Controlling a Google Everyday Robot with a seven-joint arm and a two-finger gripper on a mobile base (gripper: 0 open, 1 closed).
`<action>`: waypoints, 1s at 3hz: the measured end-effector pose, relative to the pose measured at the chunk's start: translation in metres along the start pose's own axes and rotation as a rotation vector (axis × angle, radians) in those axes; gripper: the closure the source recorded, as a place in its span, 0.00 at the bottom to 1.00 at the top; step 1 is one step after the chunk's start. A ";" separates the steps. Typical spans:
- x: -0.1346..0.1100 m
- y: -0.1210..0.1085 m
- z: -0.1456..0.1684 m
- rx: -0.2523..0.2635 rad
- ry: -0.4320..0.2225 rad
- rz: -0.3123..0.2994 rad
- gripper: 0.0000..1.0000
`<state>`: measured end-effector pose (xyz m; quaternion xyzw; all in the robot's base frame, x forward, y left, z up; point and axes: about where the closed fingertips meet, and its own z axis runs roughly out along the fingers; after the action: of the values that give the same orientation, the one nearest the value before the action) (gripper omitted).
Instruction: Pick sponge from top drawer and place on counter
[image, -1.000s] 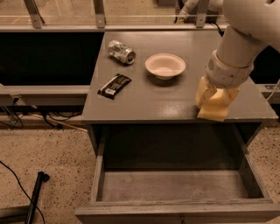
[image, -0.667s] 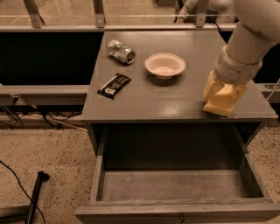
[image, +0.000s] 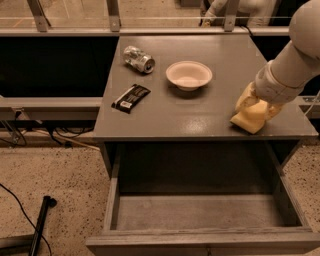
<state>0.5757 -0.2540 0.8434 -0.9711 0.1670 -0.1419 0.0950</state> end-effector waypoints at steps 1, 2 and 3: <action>0.009 -0.004 0.017 0.040 -0.020 0.040 0.63; 0.011 -0.005 0.012 0.040 -0.020 0.040 0.40; 0.010 -0.006 0.014 0.039 -0.023 0.039 0.16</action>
Offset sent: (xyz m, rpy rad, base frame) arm 0.0149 0.0030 -0.0139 0.0544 0.0102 -0.0236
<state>0.5907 -0.2504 0.8340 -0.9671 0.1822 -0.1322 0.1187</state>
